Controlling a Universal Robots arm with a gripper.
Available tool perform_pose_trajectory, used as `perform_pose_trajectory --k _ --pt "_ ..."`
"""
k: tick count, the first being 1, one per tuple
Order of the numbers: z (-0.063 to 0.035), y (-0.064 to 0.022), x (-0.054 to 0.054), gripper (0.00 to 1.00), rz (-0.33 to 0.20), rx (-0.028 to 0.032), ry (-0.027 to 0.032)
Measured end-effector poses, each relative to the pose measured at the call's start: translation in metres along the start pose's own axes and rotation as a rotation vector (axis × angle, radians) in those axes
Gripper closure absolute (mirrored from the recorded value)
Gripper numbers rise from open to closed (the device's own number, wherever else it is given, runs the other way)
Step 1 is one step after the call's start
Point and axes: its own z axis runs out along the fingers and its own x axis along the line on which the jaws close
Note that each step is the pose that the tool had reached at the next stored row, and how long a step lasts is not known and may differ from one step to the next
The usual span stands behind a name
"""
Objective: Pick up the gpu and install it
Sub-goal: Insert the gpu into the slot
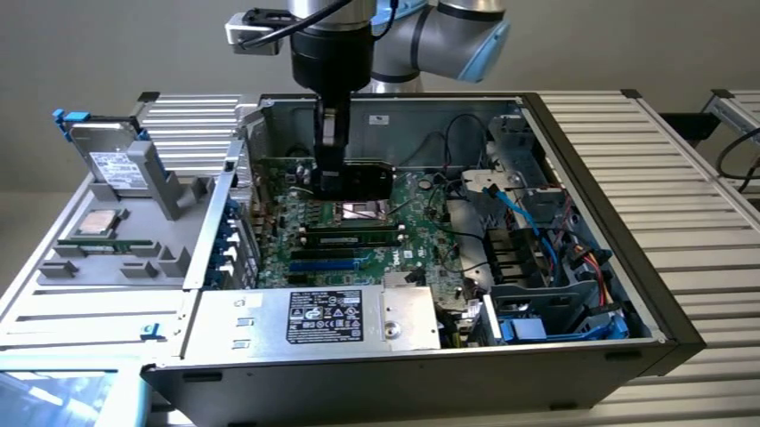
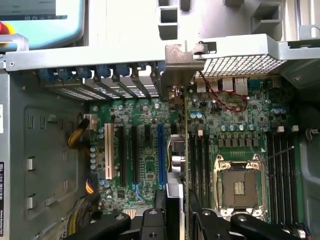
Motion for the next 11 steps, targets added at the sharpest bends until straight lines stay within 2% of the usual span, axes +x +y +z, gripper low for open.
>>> perform_pose_trajectory --k 8,11 --pt "0.0153 -0.0008 0.012 0.72 0.0 0.0006 -0.0066" --pt "0.0212 -0.0013 0.015 0.72 0.0 0.0012 -0.0121"
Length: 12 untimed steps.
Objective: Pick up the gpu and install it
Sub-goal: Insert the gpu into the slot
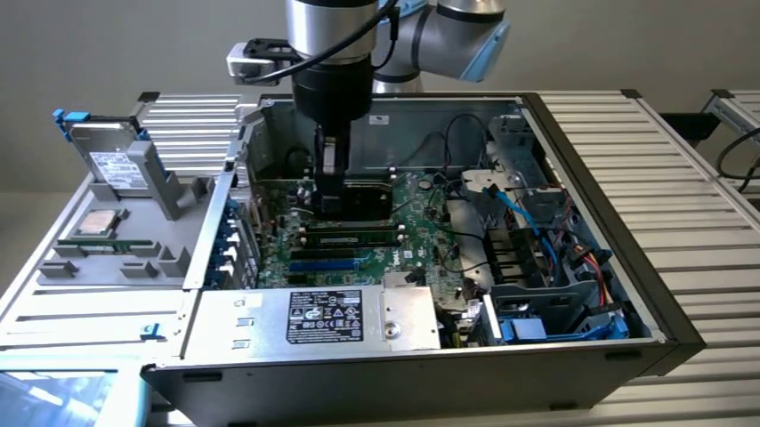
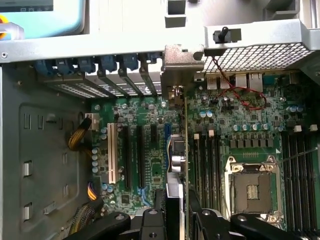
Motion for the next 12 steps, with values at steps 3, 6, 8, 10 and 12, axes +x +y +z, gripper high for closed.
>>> perform_pose_trajectory --k 3,6,8,10,12 --pt "0.0054 -0.0004 0.002 0.72 0.0 -0.0004 -0.0076" --pt "0.0109 -0.0005 0.005 0.72 -0.001 -0.0009 -0.0151" --pt "0.0146 -0.0006 0.006 0.72 -0.001 -0.0011 -0.0195" --pt "0.0185 -0.0009 0.008 0.72 -0.001 -0.0011 -0.0214" --pt "0.0223 -0.0011 0.009 0.72 -0.001 -0.0011 -0.0218"
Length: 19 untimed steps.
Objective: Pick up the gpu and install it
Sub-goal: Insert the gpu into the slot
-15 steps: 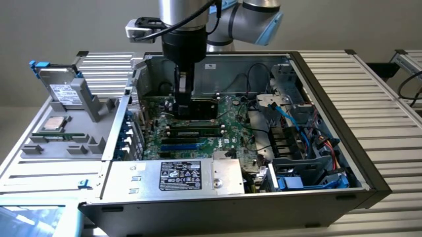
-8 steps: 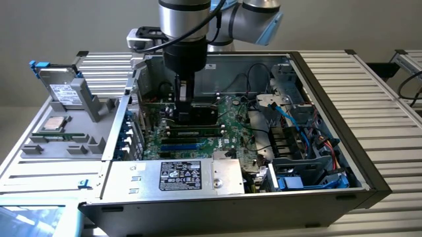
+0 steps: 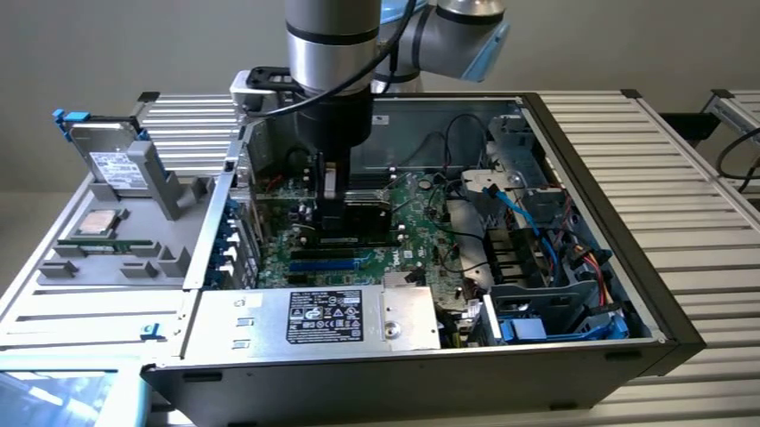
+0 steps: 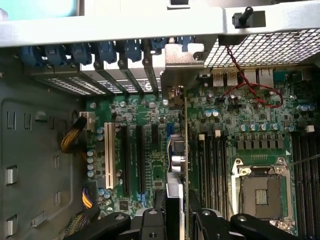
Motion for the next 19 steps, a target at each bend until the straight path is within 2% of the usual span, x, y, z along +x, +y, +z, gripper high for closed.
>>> perform_pose_trajectory --k 9,12,15,17,18,19 --pt "0.0165 0.0021 0.0 0.72 0.0 -0.0001 0.0002" --pt "0.0218 0.003 -0.001 0.72 -0.002 0.0002 0.003" --pt "0.0234 0.0033 -0.002 0.72 -0.007 0.001 0.0153" --pt "0.024 0.0036 -0.004 0.72 -0.011 0.0019 0.0286" --pt "0.0243 0.004 -0.005 0.72 -0.013 0.0022 0.0334" --pt "0.025 0.0043 -0.005 0.72 -0.016 0.0024 0.0336"
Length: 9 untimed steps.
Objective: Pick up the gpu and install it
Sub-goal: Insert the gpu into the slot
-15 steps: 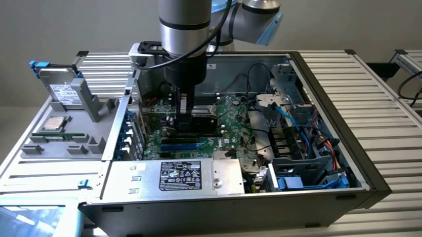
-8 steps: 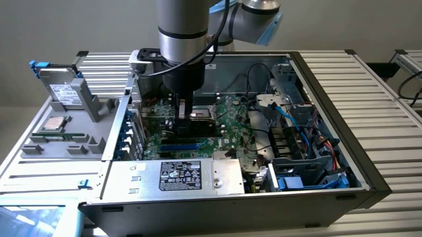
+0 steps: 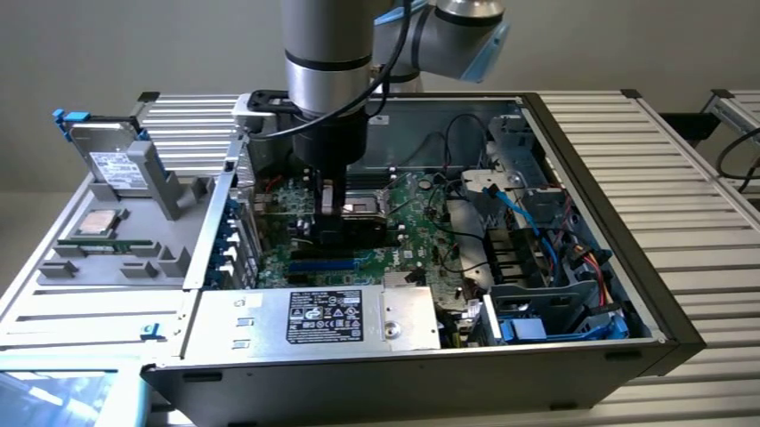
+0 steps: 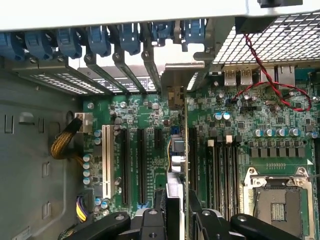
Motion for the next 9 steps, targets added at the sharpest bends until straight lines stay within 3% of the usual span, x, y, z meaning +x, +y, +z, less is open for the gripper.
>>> perform_pose_trajectory --k 9 --pt "0.0124 0.0015 -0.001 0.72 -0.014 -0.0012 -0.0023"
